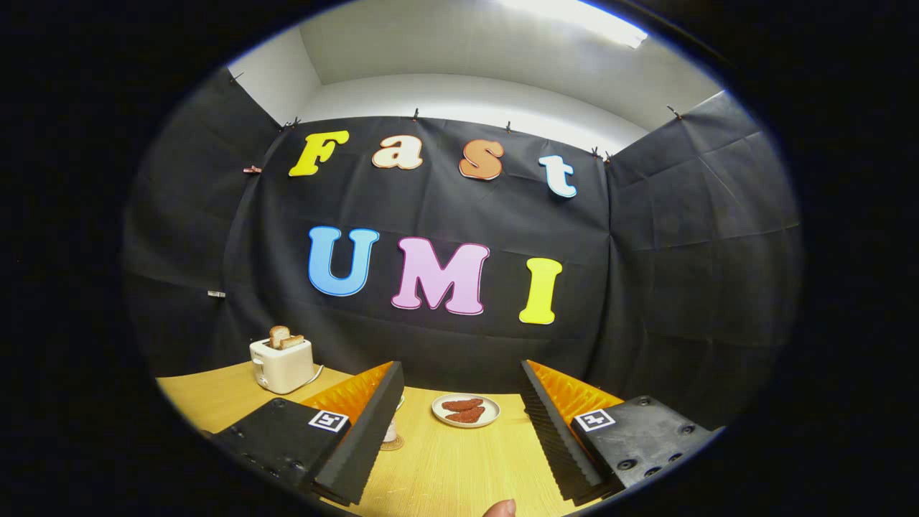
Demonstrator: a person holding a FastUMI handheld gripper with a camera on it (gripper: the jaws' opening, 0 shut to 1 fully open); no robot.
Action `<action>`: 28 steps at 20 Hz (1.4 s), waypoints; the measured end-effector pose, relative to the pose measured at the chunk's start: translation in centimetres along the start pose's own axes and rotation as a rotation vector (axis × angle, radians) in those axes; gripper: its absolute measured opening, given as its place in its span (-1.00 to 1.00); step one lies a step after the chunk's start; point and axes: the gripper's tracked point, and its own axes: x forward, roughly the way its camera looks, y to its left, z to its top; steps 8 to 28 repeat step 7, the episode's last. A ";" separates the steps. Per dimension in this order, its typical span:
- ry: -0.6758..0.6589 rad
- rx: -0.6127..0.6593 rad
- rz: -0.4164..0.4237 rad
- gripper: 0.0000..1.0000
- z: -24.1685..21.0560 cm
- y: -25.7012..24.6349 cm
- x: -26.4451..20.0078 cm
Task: Take the bottle from table, then pour the juice into the cup, finally place the bottle on the coaster
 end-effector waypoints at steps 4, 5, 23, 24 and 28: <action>0.000 0.019 -0.001 0.94 0.0 0.0 -0.4; 0.005 0.022 -0.004 0.94 -0.1 -0.1 -0.5; 0.009 0.027 -0.011 0.94 -0.1 -0.5 -0.6; 0.009 0.027 -0.011 0.94 -0.1 -0.5 -0.6; 0.009 0.027 -0.011 0.94 -0.1 -0.5 -0.6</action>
